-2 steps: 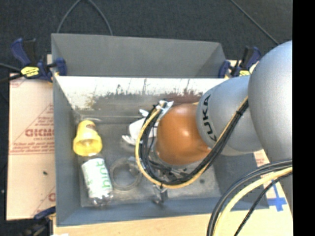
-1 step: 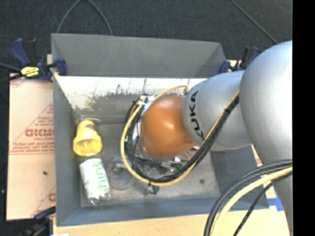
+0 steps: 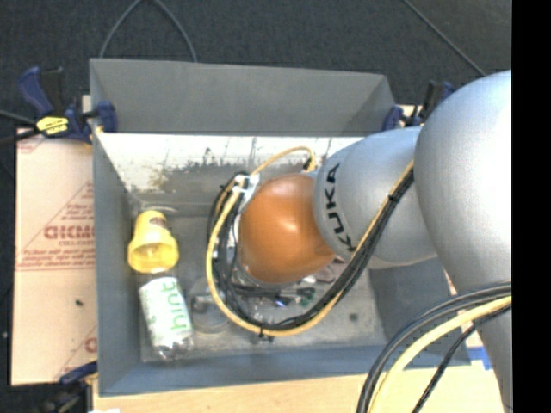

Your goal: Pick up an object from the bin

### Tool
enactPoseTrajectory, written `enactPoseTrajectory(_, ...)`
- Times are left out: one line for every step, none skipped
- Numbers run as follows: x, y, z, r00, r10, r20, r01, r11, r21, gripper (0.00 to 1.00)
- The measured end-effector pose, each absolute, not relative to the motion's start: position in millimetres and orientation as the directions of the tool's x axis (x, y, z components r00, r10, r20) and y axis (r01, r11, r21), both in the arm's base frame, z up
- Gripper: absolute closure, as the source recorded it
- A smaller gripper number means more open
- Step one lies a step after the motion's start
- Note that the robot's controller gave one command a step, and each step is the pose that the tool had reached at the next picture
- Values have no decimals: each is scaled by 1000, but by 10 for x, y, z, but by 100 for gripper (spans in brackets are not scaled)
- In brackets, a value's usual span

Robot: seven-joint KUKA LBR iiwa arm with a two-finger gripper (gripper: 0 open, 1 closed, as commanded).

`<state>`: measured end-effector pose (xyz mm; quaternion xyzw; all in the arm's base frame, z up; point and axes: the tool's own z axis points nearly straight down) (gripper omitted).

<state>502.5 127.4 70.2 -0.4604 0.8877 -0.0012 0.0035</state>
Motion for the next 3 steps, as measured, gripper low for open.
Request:
enactPoseTrajectory(5232,1571,710,-344,-939,-9,-939,344,-7,100)
enactPoseTrajectory(5230,1571,713,-345,-938,-9,-938,346,-6,100)
enactPoseTrajectory(5230,1569,830,-349,-937,-10,-937,349,-7,100)
